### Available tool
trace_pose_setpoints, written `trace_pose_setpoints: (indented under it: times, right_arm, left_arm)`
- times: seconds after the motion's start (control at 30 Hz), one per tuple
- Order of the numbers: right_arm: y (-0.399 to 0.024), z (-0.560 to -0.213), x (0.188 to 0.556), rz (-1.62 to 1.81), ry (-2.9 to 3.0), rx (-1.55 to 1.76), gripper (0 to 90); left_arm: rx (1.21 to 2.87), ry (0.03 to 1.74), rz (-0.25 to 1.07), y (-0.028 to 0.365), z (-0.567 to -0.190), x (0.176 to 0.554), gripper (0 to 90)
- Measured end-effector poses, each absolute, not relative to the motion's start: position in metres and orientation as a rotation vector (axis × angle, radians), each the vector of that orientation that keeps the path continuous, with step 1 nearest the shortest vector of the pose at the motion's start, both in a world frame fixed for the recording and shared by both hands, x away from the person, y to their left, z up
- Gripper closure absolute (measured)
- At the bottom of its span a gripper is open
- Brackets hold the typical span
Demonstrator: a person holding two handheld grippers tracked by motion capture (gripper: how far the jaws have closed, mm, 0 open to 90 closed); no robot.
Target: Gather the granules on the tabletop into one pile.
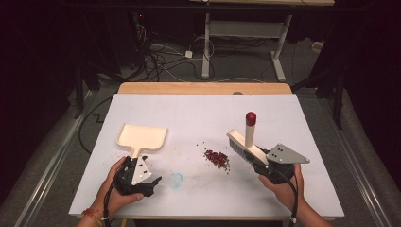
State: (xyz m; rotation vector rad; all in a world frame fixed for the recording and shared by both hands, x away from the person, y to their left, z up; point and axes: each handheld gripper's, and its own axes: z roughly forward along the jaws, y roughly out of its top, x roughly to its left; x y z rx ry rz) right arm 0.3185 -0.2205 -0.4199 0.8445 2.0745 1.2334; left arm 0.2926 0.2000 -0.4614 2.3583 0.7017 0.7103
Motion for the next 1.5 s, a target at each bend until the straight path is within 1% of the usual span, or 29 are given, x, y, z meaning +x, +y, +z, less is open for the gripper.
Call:
trace_pose_setpoints:
  times: [0.17, 0.33, 0.6, 0.8, 0.9, 1.0, 1.1, 1.23, 1.37, 1.5]
  right_arm:
    - [-0.211, -0.438, 0.333, 1.133, 2.063, 0.908, 67.4]
    - [-0.194, -0.447, 0.343, 1.126, 2.045, 0.970, 67.5]
    - [-0.158, -0.452, 0.332, 1.111, 2.099, 0.853, 67.3]
    - [-0.159, -0.443, 0.336, 1.148, 2.077, 0.836, 67.4]
    - [-0.166, -0.435, 0.348, 1.204, 2.056, 0.827, 67.4]
    - [-0.170, -0.431, 0.373, 1.338, 2.103, 0.708, 67.4]
    - [-0.168, -0.434, 0.401, 1.392, 2.170, 0.555, 67.3]
    - [-0.155, -0.443, 0.430, 1.403, 2.258, 0.510, 67.3]
    - [-0.139, -0.450, 0.440, 1.415, 2.318, 0.460, 67.2]
    - [-0.131, -0.454, 0.438, 1.426, 2.375, 0.399, 67.2]
  left_arm:
    - [2.361, 0.702, 0.701, 0.200, -0.462, 0.293, 16.5]
    - [2.360, 0.698, 0.703, 0.200, -0.462, 0.292, 16.5]
    - [2.370, 0.692, 0.704, 0.199, -0.462, 0.292, 16.5]
    - [2.361, 0.696, 0.705, 0.201, -0.462, 0.292, 16.5]
    - [2.360, 0.697, 0.705, 0.200, -0.462, 0.293, 16.5]
    - [2.354, 0.700, 0.700, 0.199, -0.462, 0.294, 16.5]
    - [2.365, 0.693, 0.695, 0.200, -0.462, 0.295, 16.5]
    - [2.365, 0.706, 0.687, 0.200, -0.463, 0.297, 16.5]
    - [2.373, 0.706, 0.681, 0.202, -0.464, 0.296, 16.5]
    - [2.378, 0.702, 0.676, 0.202, -0.465, 0.295, 16.6]
